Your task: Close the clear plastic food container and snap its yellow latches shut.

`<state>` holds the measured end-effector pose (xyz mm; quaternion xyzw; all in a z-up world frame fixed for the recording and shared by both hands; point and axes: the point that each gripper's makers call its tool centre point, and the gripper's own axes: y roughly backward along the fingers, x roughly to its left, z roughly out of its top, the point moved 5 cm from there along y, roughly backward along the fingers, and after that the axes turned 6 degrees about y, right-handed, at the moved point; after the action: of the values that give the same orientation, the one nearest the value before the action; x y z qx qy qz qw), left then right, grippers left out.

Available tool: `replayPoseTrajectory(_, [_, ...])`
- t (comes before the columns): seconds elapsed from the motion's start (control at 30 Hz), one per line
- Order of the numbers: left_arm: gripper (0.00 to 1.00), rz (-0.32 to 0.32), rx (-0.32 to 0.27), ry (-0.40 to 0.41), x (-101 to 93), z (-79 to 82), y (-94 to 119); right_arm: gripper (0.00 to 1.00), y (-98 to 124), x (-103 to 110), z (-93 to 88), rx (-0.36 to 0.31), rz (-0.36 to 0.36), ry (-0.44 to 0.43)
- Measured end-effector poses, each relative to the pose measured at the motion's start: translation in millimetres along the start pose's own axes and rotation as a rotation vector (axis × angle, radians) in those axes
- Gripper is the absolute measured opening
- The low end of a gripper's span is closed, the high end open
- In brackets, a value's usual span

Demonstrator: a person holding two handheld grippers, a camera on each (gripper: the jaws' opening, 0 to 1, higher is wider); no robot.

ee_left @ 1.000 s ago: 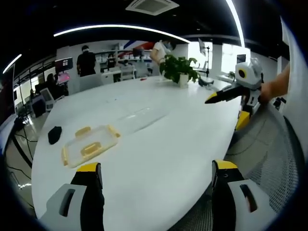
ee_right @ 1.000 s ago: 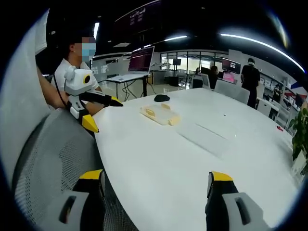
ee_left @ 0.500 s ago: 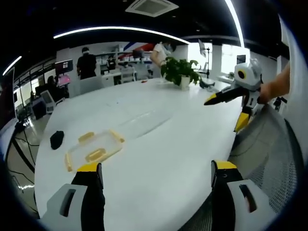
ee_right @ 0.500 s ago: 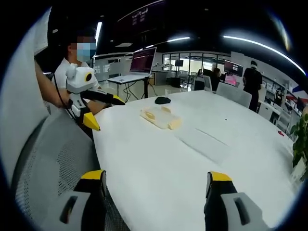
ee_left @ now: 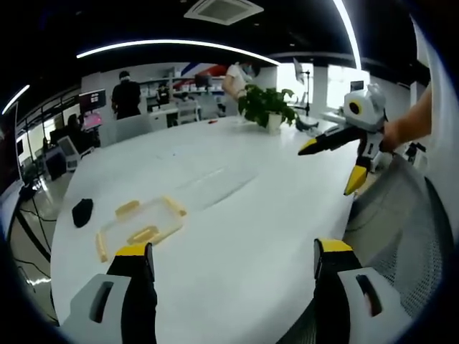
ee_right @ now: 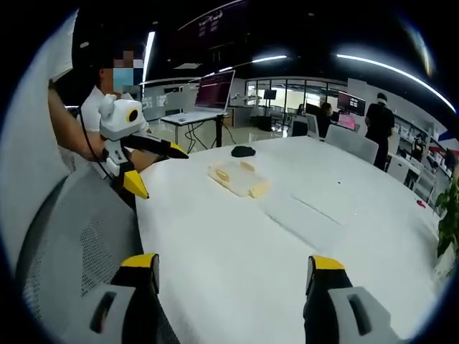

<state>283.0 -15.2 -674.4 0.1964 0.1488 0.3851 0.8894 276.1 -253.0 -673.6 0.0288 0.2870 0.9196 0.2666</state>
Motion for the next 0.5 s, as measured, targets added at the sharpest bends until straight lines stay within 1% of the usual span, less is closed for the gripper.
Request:
replayPoseTrajectory(0.2, [0.89,-0.001,-0.003,0.0,8.7,4.0,-1.9,0.83,-9.6,-9.8,11.2,-0.012,-0.002,0.005])
replayPoseTrajectory(0.5, [0.87,0.002,0.011,-0.022,26.7,5.9,-4.8,0.8,-30.6,-19.2,26.5,-0.009,0.032,0.043])
